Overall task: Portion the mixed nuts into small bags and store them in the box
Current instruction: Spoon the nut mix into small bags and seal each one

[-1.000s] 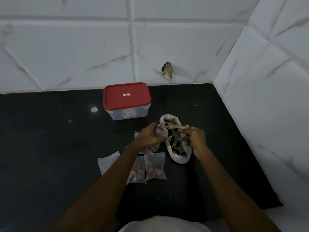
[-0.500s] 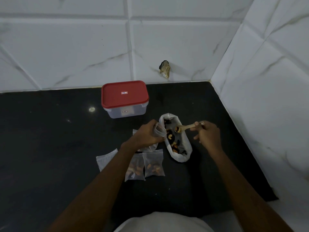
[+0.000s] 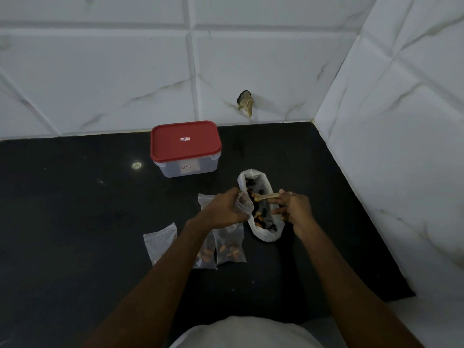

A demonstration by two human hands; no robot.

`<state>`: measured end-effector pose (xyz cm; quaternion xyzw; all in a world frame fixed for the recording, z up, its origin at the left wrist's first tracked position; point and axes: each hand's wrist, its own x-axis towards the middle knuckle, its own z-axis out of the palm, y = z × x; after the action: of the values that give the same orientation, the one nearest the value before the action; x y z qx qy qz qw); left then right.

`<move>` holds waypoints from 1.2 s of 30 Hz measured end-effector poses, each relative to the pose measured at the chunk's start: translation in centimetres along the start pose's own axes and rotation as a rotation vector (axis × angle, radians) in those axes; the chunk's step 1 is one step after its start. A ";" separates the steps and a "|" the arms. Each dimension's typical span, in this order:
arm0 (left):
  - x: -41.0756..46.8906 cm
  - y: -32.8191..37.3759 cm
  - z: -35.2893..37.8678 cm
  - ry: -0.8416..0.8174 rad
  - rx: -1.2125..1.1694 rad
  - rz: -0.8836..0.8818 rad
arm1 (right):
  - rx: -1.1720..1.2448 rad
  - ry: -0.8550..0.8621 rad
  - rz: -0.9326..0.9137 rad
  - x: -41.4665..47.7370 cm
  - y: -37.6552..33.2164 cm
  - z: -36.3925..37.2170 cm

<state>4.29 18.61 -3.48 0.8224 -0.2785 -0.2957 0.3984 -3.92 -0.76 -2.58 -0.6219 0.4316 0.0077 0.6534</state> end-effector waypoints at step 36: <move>-1.9 1.8 0.4 0.231 -0.269 0.127 | -0.611 -0.084 -0.934 -8.1 -2.2 0.3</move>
<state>2.33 18.78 -1.76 0.7711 -0.2401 -0.2082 0.5518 -7.61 3.25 3.81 -0.9072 0.0623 -0.1330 0.3941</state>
